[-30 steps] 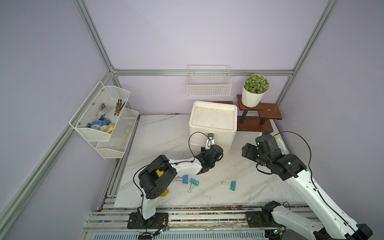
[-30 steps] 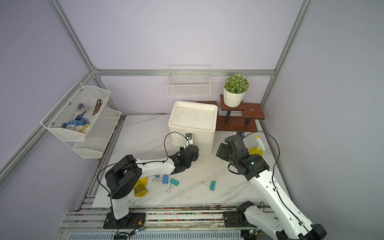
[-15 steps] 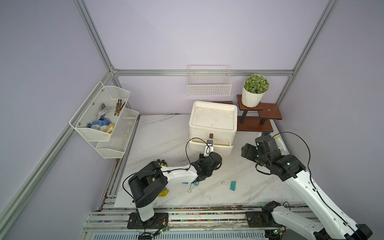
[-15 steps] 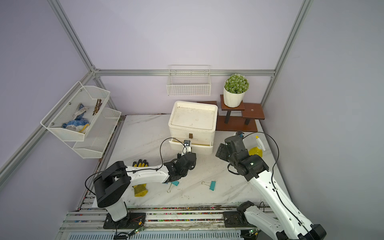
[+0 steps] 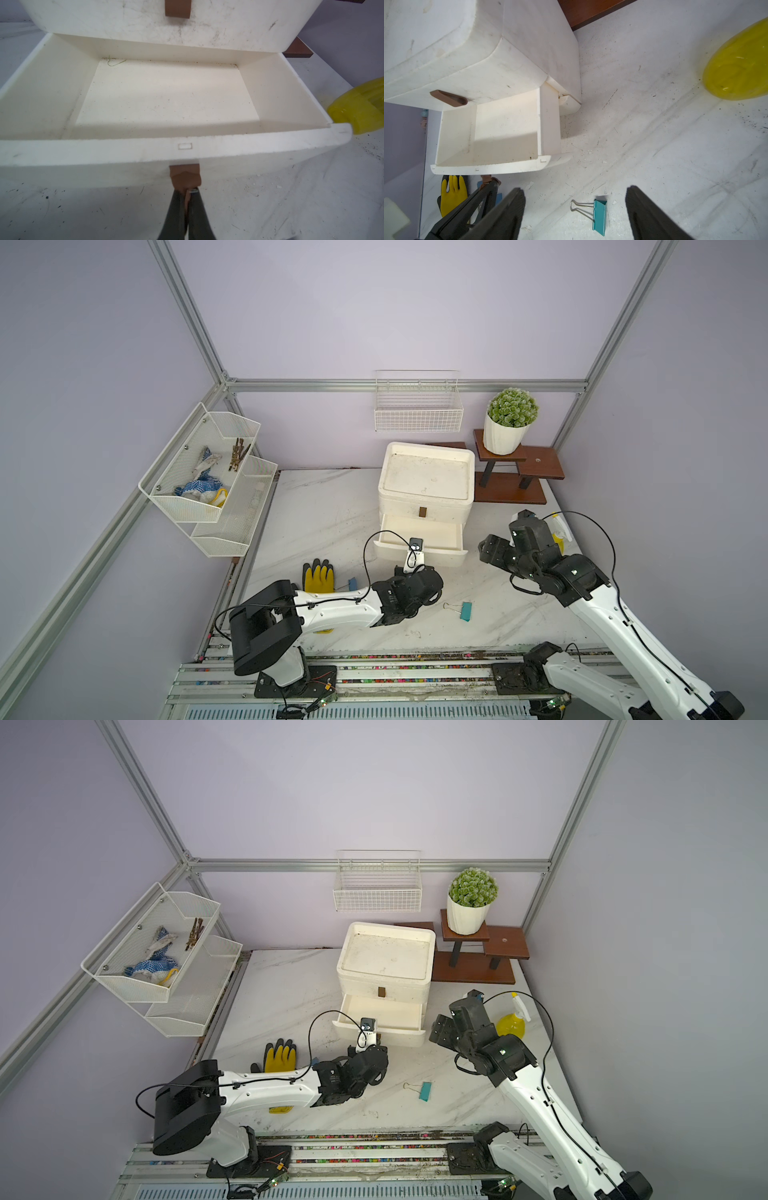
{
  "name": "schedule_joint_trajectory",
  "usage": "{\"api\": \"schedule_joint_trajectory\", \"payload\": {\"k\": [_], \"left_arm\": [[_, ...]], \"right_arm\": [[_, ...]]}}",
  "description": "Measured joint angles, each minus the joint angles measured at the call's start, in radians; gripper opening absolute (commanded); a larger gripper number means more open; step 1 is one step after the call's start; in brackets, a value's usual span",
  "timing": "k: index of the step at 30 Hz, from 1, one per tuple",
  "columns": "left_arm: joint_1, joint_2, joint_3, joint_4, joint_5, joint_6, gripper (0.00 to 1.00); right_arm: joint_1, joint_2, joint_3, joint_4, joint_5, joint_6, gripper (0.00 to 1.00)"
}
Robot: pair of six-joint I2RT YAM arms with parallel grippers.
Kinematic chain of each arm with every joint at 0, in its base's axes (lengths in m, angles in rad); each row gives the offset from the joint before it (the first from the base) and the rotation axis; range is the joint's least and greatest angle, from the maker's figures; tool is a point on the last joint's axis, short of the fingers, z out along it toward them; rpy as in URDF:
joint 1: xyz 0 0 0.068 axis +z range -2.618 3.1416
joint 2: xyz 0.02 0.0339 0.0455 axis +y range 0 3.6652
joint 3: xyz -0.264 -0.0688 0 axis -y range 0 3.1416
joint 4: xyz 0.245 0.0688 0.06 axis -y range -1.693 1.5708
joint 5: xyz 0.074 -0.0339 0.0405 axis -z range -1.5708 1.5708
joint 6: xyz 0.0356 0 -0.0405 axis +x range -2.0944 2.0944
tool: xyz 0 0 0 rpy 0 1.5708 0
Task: Put the binder clips in the drawer according to color
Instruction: Open the drawer in the storage box, then pick up the binder clip at the center of the board.
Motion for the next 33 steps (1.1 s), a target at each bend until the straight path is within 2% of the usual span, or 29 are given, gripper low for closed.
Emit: {"api": "schedule_joint_trajectory", "payload": {"k": [9, 10, 13, 16, 21, 24, 28, 31, 33], "left_arm": [[-0.04, -0.041, -0.031, -0.039, -0.031, -0.053, 0.0], [-0.041, -0.041, -0.031, -0.046, -0.037, -0.06, 0.06], [-0.043, -0.041, -0.029, -0.072, -0.045, -0.075, 0.45], [-0.058, -0.041, -0.023, -0.082, -0.045, -0.087, 0.61], [-0.093, -0.071, -0.013, -0.108, -0.046, -0.087, 0.64], [-0.117, -0.126, -0.011, -0.139, -0.053, -0.103, 0.64], [-0.141, -0.209, 0.031, -0.245, -0.072, -0.166, 0.64], [-0.145, -0.254, 0.071, -0.332, -0.084, -0.223, 0.63], [-0.146, -0.277, 0.087, -0.381, -0.093, -0.25, 0.63]], "right_arm": [[0.0, -0.049, -0.099, -0.032, -0.059, 0.054, 0.78], [0.0, -0.049, -0.108, -0.035, -0.064, 0.058, 0.78], [0.0, -0.049, -0.136, -0.045, -0.08, 0.068, 0.77], [0.0, -0.052, -0.173, -0.051, -0.096, 0.083, 0.76], [0.0, -0.084, -0.271, -0.063, -0.124, 0.206, 0.78], [0.009, -0.106, -0.339, -0.084, -0.154, 0.385, 0.83], [0.018, -0.129, -0.428, -0.116, -0.235, 0.696, 0.83], [0.023, -0.101, -0.411, -0.151, -0.262, 0.87, 0.96], [0.024, -0.047, -0.352, -0.187, -0.272, 0.949, 1.0]]}}
